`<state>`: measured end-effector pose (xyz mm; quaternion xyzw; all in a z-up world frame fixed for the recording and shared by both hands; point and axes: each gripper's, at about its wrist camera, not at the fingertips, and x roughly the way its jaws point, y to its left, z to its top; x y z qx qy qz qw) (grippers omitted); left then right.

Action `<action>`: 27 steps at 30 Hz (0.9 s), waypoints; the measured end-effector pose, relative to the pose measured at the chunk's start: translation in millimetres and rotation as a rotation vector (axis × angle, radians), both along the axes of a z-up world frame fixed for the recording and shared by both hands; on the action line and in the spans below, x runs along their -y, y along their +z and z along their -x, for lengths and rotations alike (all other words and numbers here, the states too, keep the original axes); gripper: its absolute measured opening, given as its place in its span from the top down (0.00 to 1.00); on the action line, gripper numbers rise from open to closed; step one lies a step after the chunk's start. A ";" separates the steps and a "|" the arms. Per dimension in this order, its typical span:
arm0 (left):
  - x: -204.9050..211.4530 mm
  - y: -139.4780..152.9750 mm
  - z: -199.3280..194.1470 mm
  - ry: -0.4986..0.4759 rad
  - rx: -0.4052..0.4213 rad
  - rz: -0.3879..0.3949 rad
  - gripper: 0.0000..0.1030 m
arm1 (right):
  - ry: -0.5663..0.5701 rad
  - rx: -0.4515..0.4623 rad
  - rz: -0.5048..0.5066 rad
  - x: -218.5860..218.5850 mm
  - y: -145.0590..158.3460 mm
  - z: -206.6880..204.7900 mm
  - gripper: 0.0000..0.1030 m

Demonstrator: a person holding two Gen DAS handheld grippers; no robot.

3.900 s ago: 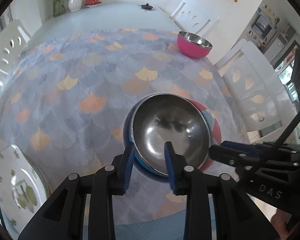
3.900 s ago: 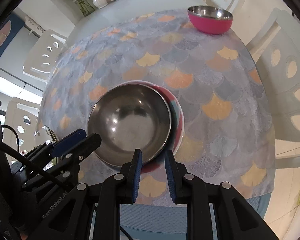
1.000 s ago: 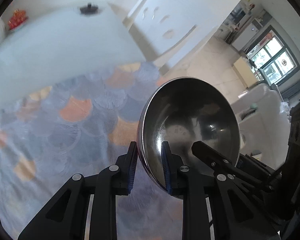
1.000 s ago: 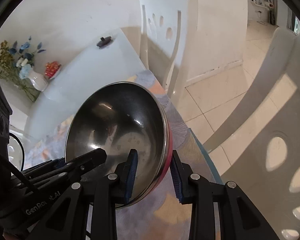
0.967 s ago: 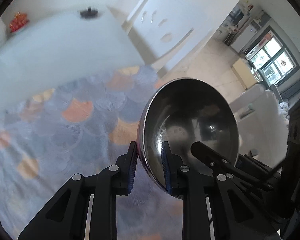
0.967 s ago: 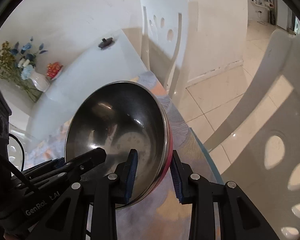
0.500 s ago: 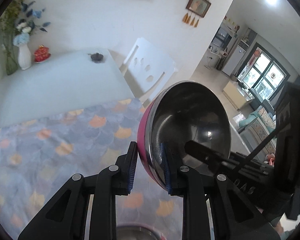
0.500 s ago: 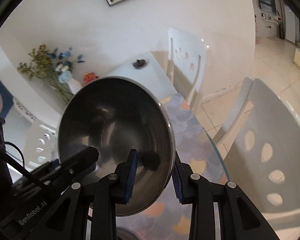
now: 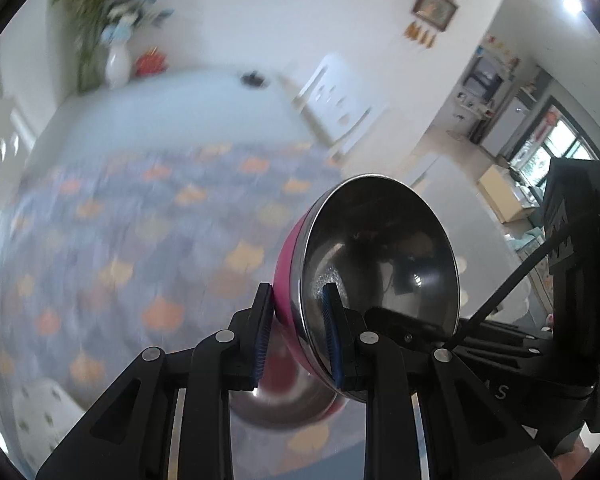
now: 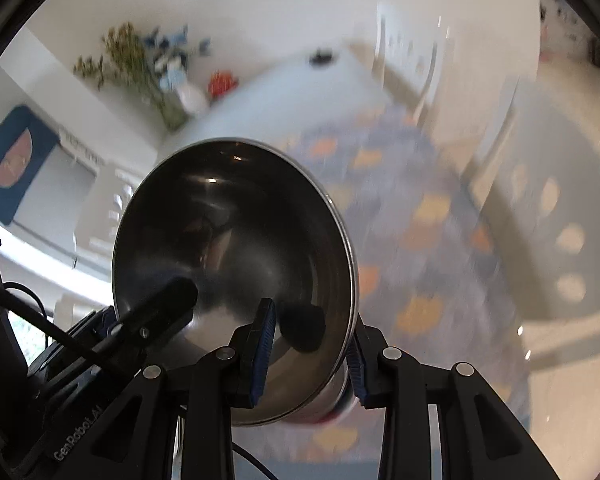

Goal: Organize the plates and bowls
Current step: 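Carry the magenta bowl with both grippers and lower it into the blue bowl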

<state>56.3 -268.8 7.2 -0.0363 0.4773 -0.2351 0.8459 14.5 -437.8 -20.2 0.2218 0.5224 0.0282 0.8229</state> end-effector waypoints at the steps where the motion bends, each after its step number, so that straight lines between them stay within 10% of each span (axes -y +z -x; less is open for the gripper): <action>1: -3.4 -6.1 2.0 0.006 -0.016 -0.001 0.80 | 0.009 -0.029 -0.009 -4.2 -8.8 2.4 0.68; 14: -14.9 -79.1 32.3 0.048 -0.143 -0.068 0.80 | 0.030 -0.136 0.014 -20.9 -63.2 17.1 0.68; 27: -5.8 -90.9 27.3 0.023 -0.167 -0.126 0.76 | 0.025 -0.177 0.022 -19.5 -76.9 17.5 0.68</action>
